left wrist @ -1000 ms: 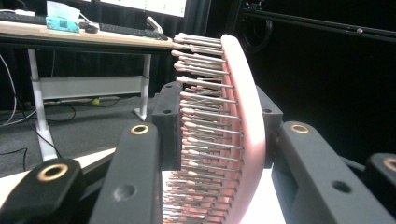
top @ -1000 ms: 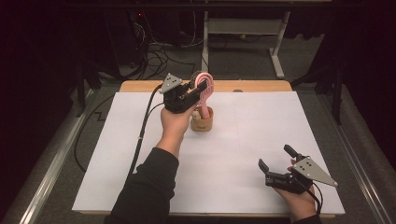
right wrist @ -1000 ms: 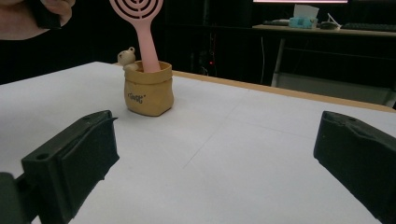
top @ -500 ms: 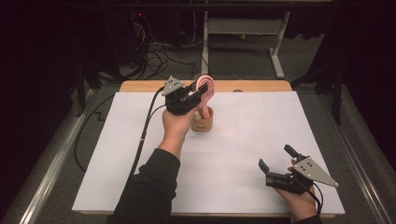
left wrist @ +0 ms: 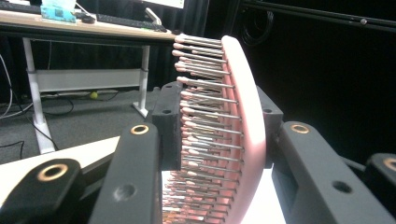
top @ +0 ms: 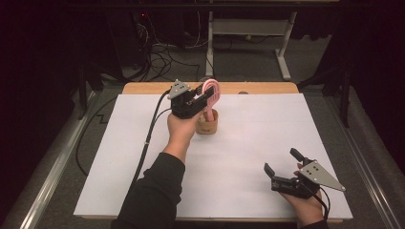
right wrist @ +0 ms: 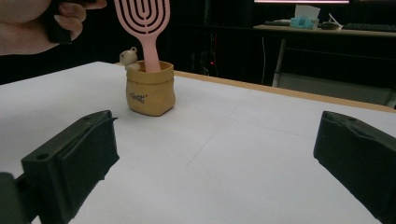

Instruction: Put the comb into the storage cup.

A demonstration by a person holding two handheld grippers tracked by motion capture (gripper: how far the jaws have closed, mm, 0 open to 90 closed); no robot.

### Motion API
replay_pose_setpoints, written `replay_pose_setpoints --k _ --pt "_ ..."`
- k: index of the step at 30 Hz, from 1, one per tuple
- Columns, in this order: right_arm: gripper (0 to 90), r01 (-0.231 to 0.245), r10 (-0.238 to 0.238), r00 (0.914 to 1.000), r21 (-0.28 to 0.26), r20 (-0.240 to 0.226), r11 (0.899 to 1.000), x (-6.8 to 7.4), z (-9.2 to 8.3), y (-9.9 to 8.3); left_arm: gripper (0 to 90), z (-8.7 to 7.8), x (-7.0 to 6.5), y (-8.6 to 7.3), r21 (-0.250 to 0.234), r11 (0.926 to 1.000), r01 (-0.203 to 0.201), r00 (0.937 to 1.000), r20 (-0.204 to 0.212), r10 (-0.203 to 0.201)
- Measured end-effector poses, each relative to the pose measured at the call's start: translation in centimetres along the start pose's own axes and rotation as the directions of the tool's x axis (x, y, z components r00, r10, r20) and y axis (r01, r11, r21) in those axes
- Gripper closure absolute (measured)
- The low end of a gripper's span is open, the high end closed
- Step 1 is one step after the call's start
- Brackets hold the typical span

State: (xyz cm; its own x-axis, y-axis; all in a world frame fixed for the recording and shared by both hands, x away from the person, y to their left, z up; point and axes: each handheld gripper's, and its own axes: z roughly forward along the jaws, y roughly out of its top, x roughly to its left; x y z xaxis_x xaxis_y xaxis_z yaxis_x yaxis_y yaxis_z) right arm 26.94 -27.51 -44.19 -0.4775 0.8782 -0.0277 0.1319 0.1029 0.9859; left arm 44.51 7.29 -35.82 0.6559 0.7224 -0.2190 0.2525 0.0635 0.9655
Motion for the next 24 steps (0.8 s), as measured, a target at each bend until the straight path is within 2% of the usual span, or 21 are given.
replay_pose_setpoints --k 8,15,24 --pt "0.1 0.0 0.0 1.0 -0.004 0.002 1.0 -0.06 -0.07 0.02 63.0 0.23 0.28 -0.34 0.018 0.9998 0.006 1.0 -0.003 -0.006" --pt "0.1 0.001 -0.001 1.0 -0.003 0.001 1.0 -0.06 -0.05 0.02 62.8 0.38 0.58 -0.38 0.011 0.9999 0.013 0.9999 -0.003 -0.013" --pt "0.1 -0.002 0.002 1.0 -0.004 0.001 1.0 -0.04 -0.06 0.02 62.2 0.29 0.68 -0.24 0.015 0.9999 0.004 0.9995 -0.031 -0.004"
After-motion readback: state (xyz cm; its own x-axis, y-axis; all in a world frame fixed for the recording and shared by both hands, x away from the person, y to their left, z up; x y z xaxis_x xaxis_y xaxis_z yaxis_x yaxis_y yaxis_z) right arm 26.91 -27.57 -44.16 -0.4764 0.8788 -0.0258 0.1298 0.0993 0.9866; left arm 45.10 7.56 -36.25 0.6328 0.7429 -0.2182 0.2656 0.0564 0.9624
